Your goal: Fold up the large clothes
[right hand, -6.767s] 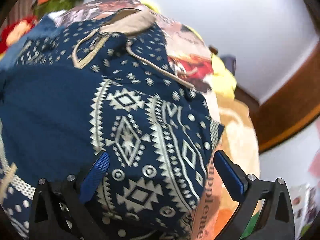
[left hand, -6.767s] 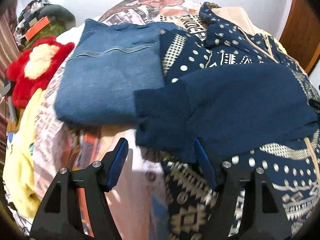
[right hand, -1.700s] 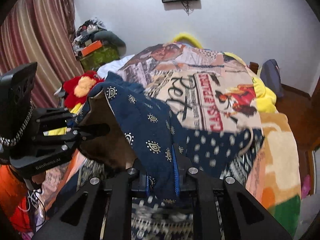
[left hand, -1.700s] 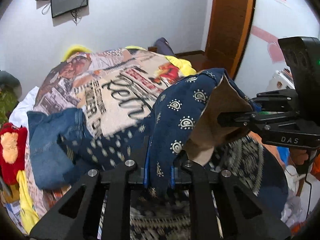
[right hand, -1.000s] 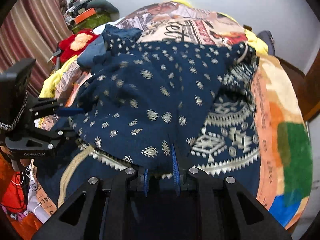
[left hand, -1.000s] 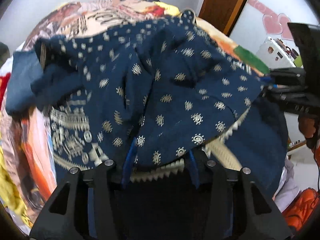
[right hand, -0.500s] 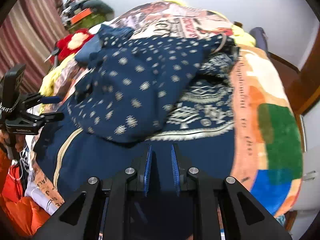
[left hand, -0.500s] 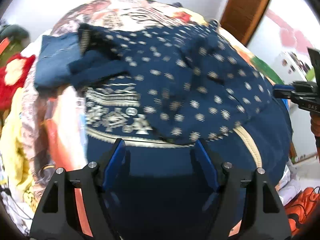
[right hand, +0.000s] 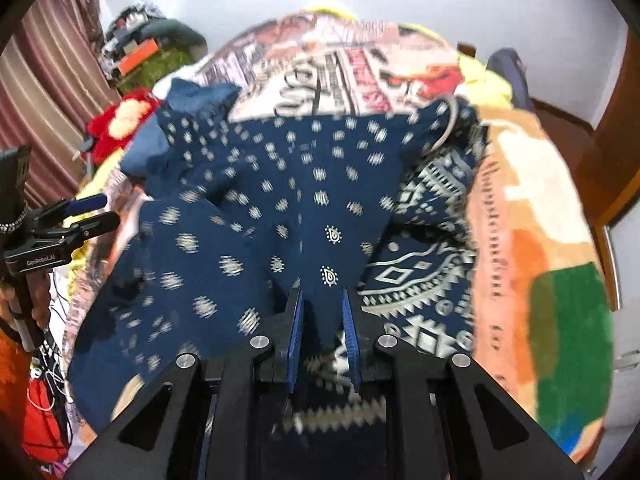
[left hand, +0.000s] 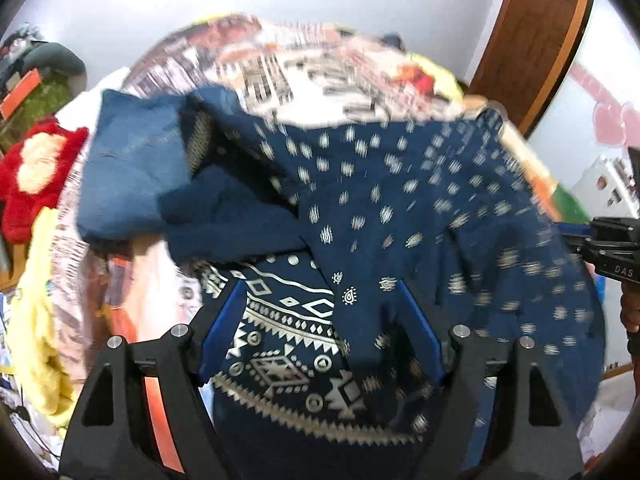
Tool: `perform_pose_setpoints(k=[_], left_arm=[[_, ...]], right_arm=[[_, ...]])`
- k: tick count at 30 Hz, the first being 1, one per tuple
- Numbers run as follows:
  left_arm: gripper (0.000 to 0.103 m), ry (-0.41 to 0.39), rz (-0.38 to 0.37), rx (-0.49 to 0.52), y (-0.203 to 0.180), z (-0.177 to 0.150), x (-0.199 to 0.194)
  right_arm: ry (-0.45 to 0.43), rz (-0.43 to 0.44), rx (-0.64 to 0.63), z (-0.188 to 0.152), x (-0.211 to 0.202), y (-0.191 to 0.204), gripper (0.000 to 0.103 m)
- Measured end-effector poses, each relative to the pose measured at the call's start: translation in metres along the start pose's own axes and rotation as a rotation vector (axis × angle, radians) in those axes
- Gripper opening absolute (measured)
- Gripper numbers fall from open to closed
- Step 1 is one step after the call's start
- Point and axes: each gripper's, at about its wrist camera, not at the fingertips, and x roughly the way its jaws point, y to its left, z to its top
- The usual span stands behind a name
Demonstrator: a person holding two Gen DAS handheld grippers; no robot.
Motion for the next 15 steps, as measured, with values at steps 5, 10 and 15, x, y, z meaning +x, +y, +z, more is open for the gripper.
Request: perform_pose_setpoints(k=[5, 10, 15], left_arm=[[0.079, 0.05, 0.02, -0.037, 0.0, -0.024, 0.043], [0.083, 0.045, -0.021, -0.126, 0.014, -0.035, 0.043], [0.082, 0.069, -0.053, -0.138, 0.025, -0.039, 0.034]], right_arm=[[0.002, -0.042, -0.01, -0.006, 0.028, -0.009, 0.032], [-0.04, -0.18, 0.018, -0.014, 0.03, -0.028, 0.098], [0.001, -0.06, 0.139, -0.009, 0.026, -0.055, 0.098]])
